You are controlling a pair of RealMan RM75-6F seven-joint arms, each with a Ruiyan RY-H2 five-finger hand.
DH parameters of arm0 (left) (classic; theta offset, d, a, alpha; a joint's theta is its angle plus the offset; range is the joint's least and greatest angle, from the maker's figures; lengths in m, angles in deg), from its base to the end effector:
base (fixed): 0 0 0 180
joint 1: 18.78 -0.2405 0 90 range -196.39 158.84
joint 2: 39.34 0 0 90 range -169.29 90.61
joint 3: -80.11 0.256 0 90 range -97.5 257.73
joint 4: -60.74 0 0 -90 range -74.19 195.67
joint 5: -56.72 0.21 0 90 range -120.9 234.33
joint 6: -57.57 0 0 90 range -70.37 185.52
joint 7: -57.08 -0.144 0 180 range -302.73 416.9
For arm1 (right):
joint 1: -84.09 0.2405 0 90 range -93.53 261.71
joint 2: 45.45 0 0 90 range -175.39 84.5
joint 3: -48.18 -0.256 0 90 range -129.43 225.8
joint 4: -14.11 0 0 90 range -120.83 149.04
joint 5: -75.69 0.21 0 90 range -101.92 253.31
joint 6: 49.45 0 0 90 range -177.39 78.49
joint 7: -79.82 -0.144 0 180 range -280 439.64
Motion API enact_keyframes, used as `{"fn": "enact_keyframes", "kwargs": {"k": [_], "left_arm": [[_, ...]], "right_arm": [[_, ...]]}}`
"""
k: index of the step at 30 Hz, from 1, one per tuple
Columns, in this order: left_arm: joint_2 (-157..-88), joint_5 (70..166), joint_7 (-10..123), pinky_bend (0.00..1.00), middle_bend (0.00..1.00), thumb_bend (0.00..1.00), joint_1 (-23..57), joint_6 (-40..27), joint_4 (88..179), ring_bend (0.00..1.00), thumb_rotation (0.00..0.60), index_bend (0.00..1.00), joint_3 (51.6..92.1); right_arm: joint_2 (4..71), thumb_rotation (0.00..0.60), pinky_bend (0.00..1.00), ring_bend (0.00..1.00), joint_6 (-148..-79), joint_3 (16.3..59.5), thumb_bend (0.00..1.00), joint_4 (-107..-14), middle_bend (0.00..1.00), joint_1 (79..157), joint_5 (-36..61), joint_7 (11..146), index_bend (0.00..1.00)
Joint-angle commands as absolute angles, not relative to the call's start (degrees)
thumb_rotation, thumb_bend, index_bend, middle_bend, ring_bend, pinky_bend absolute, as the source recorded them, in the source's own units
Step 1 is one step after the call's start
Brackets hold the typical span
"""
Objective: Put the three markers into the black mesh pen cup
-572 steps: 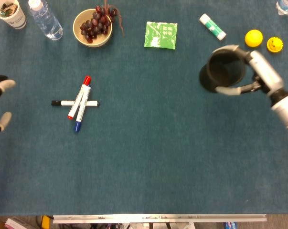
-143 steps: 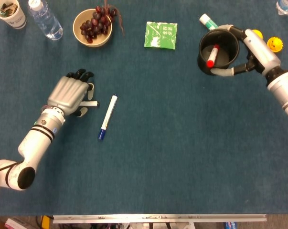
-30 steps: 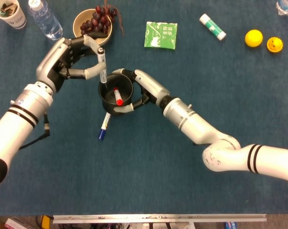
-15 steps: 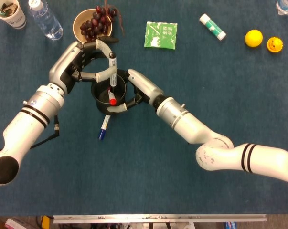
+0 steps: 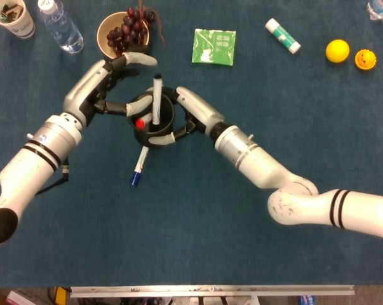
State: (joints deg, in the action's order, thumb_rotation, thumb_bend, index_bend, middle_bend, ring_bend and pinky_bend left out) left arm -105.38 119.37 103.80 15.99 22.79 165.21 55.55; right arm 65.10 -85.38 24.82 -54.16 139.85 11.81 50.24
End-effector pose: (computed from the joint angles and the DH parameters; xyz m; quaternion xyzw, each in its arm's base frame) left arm -0.1318 0.3379 0.0817 -0.4251 -0.7556 -0.4850 0.1144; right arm -0.0177 -0.3539 -0.1247 0.5558 -0.6857 0.4635 0.0779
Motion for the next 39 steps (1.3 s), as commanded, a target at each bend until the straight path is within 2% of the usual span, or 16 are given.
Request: {"fn": "enact_keyframes", "kwargs": {"k": [1, 12, 20, 27, 36, 39], "left_arm": [[-103.62, 122.33, 104.10, 0.09, 0.04, 0.30, 15.16, 23.18, 164.49, 0.00, 0.600, 0.23, 56.16], [-98.66, 127.76, 104.37, 0.09, 0.04, 0.30, 13.02, 23.03, 161.59, 0.00, 0.600, 0.24, 59.25], [-98.06, 128.83, 96.28, 0.09, 0.07, 0.30, 12.05, 19.73, 160.43, 0.00, 0.600, 0.31, 63.59], [-101.44, 125.00, 81.10, 0.10, 0.09, 0.30, 13.24, 16.35, 161.94, 0.00, 0.600, 0.35, 67.65], [-107.69, 118.13, 64.66, 0.10, 0.09, 0.30, 16.32, 12.60, 163.67, 0.00, 0.600, 0.35, 71.05], [-112.10, 117.63, 55.45, 0.10, 0.09, 0.30, 17.79, 9.52, 162.61, 0.00, 0.600, 0.35, 73.11]], "right_arm": [[63.08, 0.600, 0.29, 0.34, -85.61, 25.13, 0.36, -56.00, 0.45, 138.74, 11.60, 50.50, 0.52], [50.39, 0.600, 0.29, 0.34, -86.70, 27.28, 0.36, -64.16, 0.45, 133.23, 8.58, 50.56, 0.52], [41.34, 0.600, 0.29, 0.34, -89.19, 28.02, 0.36, -69.34, 0.45, 128.93, 5.52, 47.92, 0.52], [36.03, 0.600, 0.29, 0.34, -90.97, 28.38, 0.36, -71.23, 0.45, 126.70, 4.61, 46.42, 0.52], [33.76, 0.600, 0.29, 0.34, -92.30, 28.52, 0.36, -71.97, 0.45, 125.68, 4.46, 44.96, 0.52], [33.02, 0.600, 0.29, 0.34, -92.83, 28.85, 0.36, -72.22, 0.45, 125.19, 4.38, 44.59, 0.52]]}}
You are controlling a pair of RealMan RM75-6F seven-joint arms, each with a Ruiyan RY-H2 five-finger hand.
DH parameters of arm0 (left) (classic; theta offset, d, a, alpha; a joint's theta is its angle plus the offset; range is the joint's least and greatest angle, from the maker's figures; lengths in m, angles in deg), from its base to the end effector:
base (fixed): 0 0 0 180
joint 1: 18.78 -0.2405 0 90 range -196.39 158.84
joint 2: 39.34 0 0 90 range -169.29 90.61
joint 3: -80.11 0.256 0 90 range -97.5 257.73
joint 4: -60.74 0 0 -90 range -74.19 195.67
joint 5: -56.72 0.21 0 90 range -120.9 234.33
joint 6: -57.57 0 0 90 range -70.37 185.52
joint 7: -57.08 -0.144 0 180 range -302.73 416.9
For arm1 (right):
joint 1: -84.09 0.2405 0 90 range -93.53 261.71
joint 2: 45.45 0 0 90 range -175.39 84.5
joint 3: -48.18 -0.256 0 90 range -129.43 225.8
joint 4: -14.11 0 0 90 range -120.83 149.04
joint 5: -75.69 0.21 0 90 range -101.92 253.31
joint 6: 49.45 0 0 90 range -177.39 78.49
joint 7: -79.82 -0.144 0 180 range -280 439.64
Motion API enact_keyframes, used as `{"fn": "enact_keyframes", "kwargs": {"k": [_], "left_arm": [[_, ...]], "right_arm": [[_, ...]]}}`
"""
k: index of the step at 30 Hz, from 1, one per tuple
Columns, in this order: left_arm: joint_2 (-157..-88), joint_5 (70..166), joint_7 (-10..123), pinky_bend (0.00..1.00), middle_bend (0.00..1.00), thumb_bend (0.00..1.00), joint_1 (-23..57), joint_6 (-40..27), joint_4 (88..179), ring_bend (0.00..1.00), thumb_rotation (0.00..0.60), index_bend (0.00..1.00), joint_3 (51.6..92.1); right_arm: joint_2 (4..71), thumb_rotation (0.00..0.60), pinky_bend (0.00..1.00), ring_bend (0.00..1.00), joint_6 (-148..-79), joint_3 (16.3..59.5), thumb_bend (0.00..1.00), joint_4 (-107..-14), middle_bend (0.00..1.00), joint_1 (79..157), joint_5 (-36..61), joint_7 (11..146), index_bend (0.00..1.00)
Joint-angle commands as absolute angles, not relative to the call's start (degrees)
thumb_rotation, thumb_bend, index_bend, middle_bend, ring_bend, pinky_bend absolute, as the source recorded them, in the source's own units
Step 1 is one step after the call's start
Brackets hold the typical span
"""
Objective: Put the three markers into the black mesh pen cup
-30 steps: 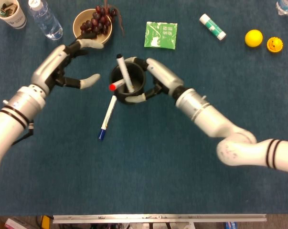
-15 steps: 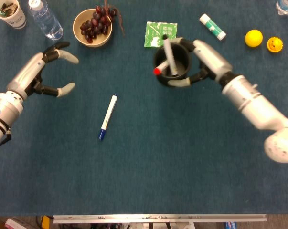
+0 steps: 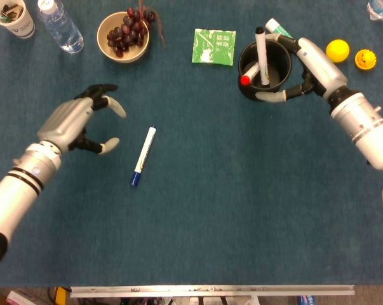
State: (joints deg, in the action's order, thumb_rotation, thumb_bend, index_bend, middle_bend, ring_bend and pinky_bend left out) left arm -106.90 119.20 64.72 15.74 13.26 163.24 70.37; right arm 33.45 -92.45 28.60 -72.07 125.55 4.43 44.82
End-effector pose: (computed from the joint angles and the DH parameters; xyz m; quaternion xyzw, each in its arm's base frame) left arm -0.1909 0.3028 0.0561 -0.6441 -0.5968 -0.3619 0.3131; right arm -0.1375 -0.3781 0.0415 0.5508 -0.6287 0.5082 0.2075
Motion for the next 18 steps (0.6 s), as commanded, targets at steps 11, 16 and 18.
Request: {"fn": "enact_keyframes", "kwargs": {"k": [11, 16, 18], "left_arm": [[-124.06, 111.76, 40.25, 0.10, 0.10, 0.30, 19.39, 2.89, 157.91, 0.01, 0.600, 0.36, 75.56], [-126.99, 109.13, 38.40, 0.10, 0.10, 0.30, 20.21, 2.44, 156.29, 0.01, 0.600, 0.35, 74.67], [-127.77, 108.49, 37.76, 0.10, 0.10, 0.30, 20.50, 2.23, 155.73, 0.01, 0.600, 0.35, 74.42]], "right_arm": [[32.03, 0.600, 0.29, 0.34, -93.75, 30.04, 0.36, -72.44, 0.45, 124.34, 3.74, 43.29, 0.52], [31.93, 0.600, 0.29, 0.34, -94.17, 30.33, 0.36, -72.57, 0.45, 124.25, 3.37, 42.74, 0.52], [31.89, 0.600, 0.29, 0.34, -94.27, 30.45, 0.36, -72.58, 0.45, 124.21, 3.26, 42.50, 0.52]]}}
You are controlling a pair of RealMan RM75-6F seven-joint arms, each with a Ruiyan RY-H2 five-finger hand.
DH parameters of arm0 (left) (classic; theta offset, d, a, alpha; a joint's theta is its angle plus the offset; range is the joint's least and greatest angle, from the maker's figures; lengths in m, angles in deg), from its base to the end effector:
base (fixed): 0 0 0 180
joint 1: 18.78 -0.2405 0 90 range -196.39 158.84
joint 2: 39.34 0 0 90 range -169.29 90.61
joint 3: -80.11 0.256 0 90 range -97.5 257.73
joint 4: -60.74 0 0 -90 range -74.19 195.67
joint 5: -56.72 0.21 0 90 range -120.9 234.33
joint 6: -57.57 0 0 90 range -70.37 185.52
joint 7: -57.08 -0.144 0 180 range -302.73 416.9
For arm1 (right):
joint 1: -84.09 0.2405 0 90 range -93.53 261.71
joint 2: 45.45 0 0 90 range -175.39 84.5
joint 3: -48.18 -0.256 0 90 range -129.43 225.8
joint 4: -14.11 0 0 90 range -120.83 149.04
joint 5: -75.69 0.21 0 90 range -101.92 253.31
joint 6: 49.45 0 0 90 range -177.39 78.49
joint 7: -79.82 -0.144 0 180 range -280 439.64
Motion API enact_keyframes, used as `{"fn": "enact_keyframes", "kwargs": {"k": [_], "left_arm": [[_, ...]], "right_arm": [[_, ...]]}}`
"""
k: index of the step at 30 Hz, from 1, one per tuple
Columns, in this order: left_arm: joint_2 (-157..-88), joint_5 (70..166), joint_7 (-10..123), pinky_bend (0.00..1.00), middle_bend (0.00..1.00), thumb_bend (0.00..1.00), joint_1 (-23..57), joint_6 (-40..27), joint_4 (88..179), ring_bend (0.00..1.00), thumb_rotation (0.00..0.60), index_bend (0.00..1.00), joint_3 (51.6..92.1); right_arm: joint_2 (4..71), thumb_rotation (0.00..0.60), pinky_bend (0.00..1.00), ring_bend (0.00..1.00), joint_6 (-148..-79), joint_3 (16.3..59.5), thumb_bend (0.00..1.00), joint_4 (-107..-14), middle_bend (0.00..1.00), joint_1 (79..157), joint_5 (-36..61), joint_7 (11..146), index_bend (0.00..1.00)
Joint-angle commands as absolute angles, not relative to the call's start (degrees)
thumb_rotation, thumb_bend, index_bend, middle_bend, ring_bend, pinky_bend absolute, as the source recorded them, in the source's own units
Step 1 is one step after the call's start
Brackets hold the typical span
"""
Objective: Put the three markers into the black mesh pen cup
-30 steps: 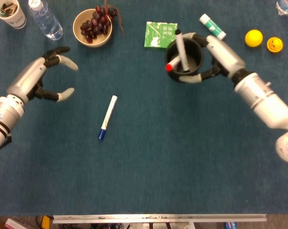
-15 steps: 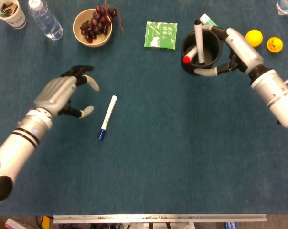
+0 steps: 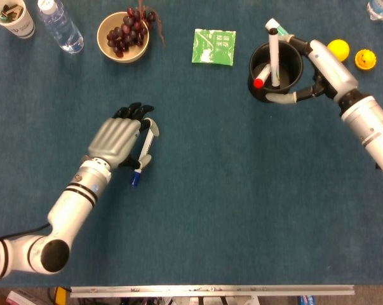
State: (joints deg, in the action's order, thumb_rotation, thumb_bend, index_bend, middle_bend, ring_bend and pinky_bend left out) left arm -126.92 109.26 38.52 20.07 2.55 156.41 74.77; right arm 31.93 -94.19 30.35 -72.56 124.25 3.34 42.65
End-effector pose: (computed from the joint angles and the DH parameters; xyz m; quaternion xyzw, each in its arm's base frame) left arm -0.1658 0.2889 -0.0348 -0.7060 -0.5199 -0.3216 0.3576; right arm -0.1512 -0.3721 0.0480 0.5434 -0.6327 0.5089 0.2132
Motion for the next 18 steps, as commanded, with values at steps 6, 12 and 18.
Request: {"fn": "enact_keyframes", "kwargs": {"k": [6, 12, 18], "left_arm": [[-129.35, 106.05, 36.71, 0.10, 0.10, 0.30, 20.90, 1.92, 154.65, 0.01, 0.600, 0.29, 73.79], [-130.83, 104.45, 36.06, 0.10, 0.09, 0.30, 21.20, 1.90, 153.44, 0.01, 0.600, 0.19, 73.60], [-131.57, 104.03, 34.98, 0.10, 0.07, 0.30, 21.26, 2.05, 152.34, 0.01, 0.600, 0.14, 74.39]], "right_arm": [[31.61, 0.600, 0.29, 0.34, -94.55, 30.71, 0.36, -72.62, 0.45, 124.14, 3.02, 42.03, 0.52], [31.52, 0.600, 0.29, 0.34, -94.76, 31.00, 0.36, -72.66, 0.45, 124.09, 2.89, 41.58, 0.52], [31.45, 0.600, 0.29, 0.34, -94.79, 31.16, 0.36, -72.59, 0.45, 124.15, 2.86, 41.21, 0.52]]}}
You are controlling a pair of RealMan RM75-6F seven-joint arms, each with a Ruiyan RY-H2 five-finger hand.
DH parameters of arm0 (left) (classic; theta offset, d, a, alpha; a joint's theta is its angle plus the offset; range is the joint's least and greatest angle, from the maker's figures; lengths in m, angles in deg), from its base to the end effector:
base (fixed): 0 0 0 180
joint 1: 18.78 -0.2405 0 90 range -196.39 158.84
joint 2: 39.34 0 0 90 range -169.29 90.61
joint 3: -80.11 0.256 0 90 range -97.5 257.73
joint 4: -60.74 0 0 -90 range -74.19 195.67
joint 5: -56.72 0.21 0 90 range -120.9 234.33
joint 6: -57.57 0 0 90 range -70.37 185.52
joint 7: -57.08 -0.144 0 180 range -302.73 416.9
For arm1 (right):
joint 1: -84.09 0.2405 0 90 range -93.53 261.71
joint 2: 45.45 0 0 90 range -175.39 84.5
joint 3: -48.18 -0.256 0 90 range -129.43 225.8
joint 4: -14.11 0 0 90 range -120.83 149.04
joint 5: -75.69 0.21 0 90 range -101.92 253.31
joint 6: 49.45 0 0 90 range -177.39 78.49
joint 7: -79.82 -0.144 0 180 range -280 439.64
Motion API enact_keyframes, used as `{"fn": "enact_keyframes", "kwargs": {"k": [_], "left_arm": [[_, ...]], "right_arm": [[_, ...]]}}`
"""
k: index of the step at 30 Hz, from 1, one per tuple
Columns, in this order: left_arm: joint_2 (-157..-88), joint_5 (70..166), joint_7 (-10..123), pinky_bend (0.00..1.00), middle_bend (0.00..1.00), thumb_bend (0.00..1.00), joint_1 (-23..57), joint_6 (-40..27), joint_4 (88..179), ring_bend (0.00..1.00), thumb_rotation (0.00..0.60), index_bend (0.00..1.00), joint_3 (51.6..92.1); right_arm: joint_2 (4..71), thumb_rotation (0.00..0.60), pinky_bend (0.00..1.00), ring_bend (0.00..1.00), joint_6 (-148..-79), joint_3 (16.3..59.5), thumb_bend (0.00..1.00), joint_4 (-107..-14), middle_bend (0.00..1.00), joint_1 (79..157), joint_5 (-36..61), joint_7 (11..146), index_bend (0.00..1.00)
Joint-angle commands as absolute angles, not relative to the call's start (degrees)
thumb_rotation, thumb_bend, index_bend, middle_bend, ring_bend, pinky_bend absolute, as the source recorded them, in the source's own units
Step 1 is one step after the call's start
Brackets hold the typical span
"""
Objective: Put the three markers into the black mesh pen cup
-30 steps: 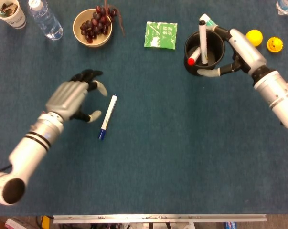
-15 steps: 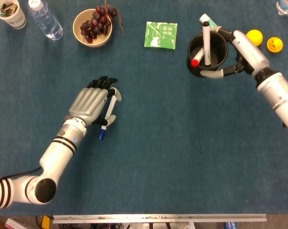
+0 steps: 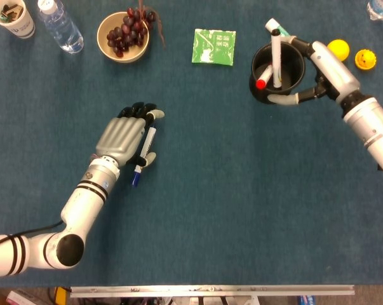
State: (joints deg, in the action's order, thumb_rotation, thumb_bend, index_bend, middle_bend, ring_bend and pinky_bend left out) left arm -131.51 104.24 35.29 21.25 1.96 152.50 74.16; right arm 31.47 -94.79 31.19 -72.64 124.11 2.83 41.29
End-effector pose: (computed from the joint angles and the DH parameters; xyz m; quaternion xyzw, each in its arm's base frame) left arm -0.1666 0.2935 -0.0547 -0.6981 -0.5295 -0.3047 0.3733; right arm -0.1546 -0.3700 0.0493 0.5407 -0.6357 0.5089 0.2112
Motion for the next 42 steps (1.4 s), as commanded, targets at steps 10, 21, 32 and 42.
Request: {"fn": "enact_keyframes", "kwargs": {"k": [10, 21, 32, 42], "left_arm": [[-131.97, 103.36, 33.94, 0.10, 0.06, 0.30, 21.31, 2.35, 152.15, 0.01, 0.600, 0.15, 75.05], [-130.42, 104.37, 32.62, 0.10, 0.05, 0.30, 21.40, 3.48, 152.77, 0.01, 0.600, 0.13, 76.78], [-125.85, 104.77, 31.24, 0.10, 0.02, 0.33, 20.87, 4.67, 155.17, 0.00, 0.600, 0.08, 79.73], [-124.18, 108.52, 29.44, 0.10, 0.00, 0.33, 20.10, 2.08, 154.36, 0.00, 0.600, 0.07, 81.17]], "right_arm": [[31.21, 0.600, 0.29, 0.34, -95.09, 31.38, 0.36, -72.74, 0.45, 124.10, 2.74, 40.72, 0.52], [31.02, 0.600, 0.29, 0.34, -95.54, 31.43, 0.36, -72.80, 0.45, 123.98, 2.92, 40.50, 0.53], [30.84, 0.600, 0.29, 0.34, -95.91, 31.46, 0.36, -73.28, 0.45, 123.86, 3.30, 40.94, 0.53], [30.63, 0.600, 0.29, 0.34, -96.24, 31.43, 0.36, -74.12, 0.45, 123.78, 3.73, 41.78, 0.53]]}}
